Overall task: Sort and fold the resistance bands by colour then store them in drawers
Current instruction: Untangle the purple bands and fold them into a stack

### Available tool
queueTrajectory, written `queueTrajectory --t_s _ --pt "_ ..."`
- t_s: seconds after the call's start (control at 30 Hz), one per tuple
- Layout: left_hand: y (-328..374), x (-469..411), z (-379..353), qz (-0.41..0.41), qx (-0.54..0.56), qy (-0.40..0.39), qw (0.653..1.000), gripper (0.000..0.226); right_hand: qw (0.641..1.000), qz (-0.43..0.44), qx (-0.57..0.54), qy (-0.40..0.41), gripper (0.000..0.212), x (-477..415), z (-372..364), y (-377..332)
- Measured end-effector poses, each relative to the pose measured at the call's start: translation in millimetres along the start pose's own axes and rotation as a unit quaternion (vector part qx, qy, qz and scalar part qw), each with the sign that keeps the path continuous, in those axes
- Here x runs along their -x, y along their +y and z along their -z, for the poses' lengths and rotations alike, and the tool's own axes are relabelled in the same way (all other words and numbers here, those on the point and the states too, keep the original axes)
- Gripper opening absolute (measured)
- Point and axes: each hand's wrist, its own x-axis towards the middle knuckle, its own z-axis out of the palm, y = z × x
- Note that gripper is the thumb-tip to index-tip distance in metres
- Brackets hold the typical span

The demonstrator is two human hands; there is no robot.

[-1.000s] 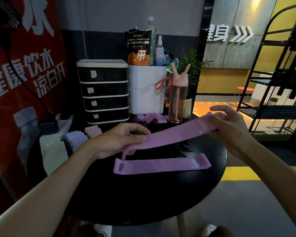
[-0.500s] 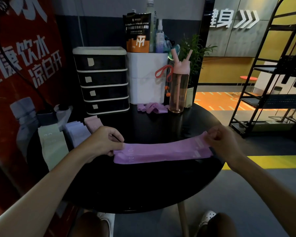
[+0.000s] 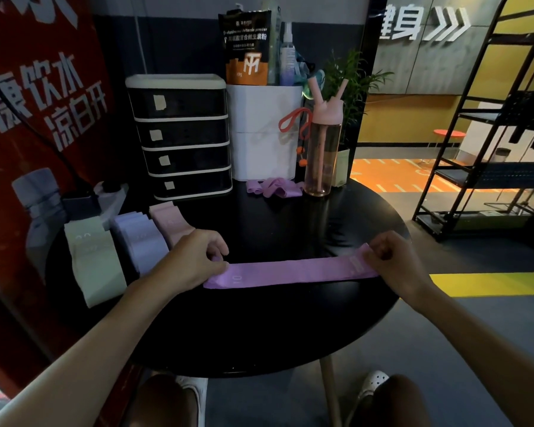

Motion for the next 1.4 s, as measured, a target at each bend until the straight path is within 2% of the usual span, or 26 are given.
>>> queueTrajectory --t_s 0.1,0.17,0.3,0.37,0.43,0.6,0.9,1.07,1.13,1.27,1.4 --pt "5 6 0 -0.036 -0.133 0.026 0.990 0.013 1.000 0.010 0.024 -0.010 0.023 -1 -1 5" --pt "10 8 -1 -0.071 -0.195 0.018 0.978 0.026 0.997 0.045 0.057 -0.020 0.029 -2 4 2" --pt "18 6 -15 -0.154 -0.168 -0.062 0.972 0.046 0.969 0.115 0.155 -0.156 0.047 -4 13 -8" --pt "16 5 -23 -0.164 -0.153 -0.087 0.971 0.045 0.956 0.108 0.170 -0.211 0.050 -4 14 -11" --pt "11 3 -28 -0.167 -0.148 -0.084 0.971 0.039 0.958 0.097 0.135 -0.235 0.046 -2 14 -13" --pt "2 -2 -30 -0.169 -0.127 -0.070 0.975 0.025 0.963 0.109 0.094 -0.227 0.033 -2 16 -14" --pt "7 -6 -31 -0.165 -0.140 -0.069 0.974 0.026 0.956 0.102 0.119 -0.250 0.025 -4 17 -13" --pt "39 -27 -45 -0.147 -0.147 0.007 0.978 0.024 0.961 0.092 0.103 -0.240 0.025 -17 20 -26" --pt "48 -46 -54 -0.123 -0.151 0.027 0.981 0.026 0.966 0.087 0.086 -0.226 0.026 -29 16 -37" --pt "47 -85 -65 -0.049 -0.171 0.016 0.984 0.043 0.973 0.073 0.054 -0.211 0.019 -63 -10 -60" --pt "28 -106 -69 0.001 -0.181 0.013 0.983 0.052 0.977 0.106 0.044 -0.178 0.010 -108 -48 -81"
